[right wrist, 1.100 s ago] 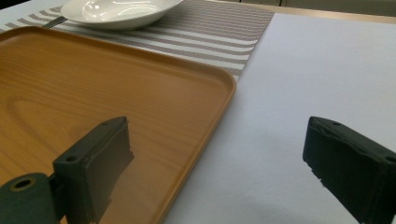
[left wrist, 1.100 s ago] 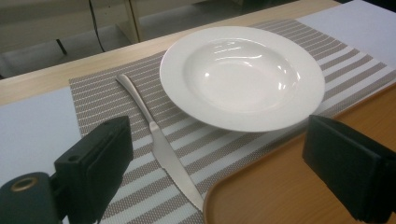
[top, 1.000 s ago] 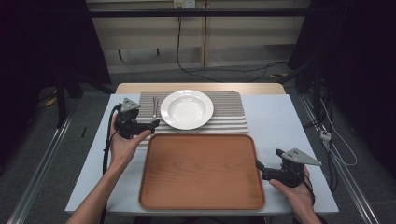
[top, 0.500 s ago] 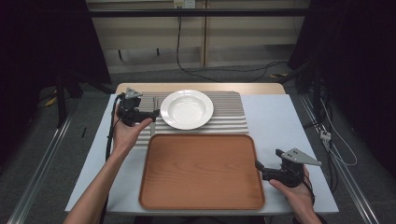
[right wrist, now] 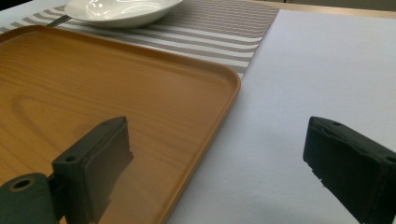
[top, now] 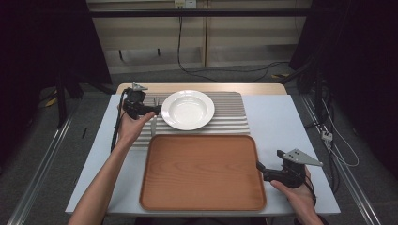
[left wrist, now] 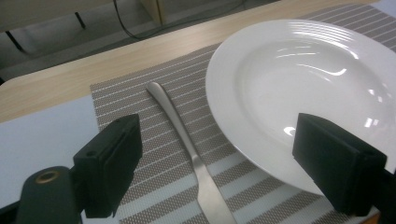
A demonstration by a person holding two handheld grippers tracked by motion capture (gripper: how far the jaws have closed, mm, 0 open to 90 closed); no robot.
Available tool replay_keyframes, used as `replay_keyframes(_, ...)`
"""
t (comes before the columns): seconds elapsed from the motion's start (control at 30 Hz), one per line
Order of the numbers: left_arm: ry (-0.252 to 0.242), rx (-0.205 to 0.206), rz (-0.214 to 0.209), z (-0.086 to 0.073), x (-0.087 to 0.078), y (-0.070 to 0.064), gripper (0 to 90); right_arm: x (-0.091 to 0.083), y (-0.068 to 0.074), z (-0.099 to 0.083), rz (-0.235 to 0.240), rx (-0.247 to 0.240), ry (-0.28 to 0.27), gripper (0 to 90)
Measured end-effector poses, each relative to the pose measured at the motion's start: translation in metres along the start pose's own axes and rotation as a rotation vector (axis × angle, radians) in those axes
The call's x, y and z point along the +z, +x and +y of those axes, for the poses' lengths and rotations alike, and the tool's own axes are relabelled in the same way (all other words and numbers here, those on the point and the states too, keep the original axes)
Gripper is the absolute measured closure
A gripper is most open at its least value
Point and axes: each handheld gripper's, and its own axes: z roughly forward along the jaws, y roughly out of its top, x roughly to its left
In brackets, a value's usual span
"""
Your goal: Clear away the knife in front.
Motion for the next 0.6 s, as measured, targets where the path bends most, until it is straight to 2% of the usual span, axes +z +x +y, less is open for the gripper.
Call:
replay_keyframes(0.17,0.060,-0.025,0.021,0.002,0.016,0.011,19.5,0.000,0.000,0.000,0.003,-0.004,0.003,7.2)
replay_keyframes(0.23,0.063,-0.042,0.027,0.002,0.022,0.014,22.1,0.001,0.000,0.000,0.001,-0.005,0.003,7.2)
replay_keyframes(0.27,0.072,-0.064,0.032,0.001,0.029,0.017,22.8,0.001,0.000,0.000,0.001,-0.004,0.003,7.1)
replay_keyframes(0.3,0.072,-0.064,0.032,0.001,0.029,0.017,23.1,0.001,-0.001,0.000,0.000,-0.004,0.003,7.2)
replay_keyframes(0.4,0.119,-0.091,0.011,-0.002,0.045,0.022,26.1,0.002,-0.002,-0.001,0.001,-0.001,0.006,7.2)
replay_keyframes(0.5,0.117,-0.093,0.020,-0.003,0.050,0.024,33.0,0.002,-0.002,-0.001,0.007,0.006,0.009,7.2)
replay_keyframes(0.6,0.131,-0.123,0.019,-0.004,0.057,0.028,37.7,0.002,-0.003,-0.001,0.008,0.009,0.009,7.2)
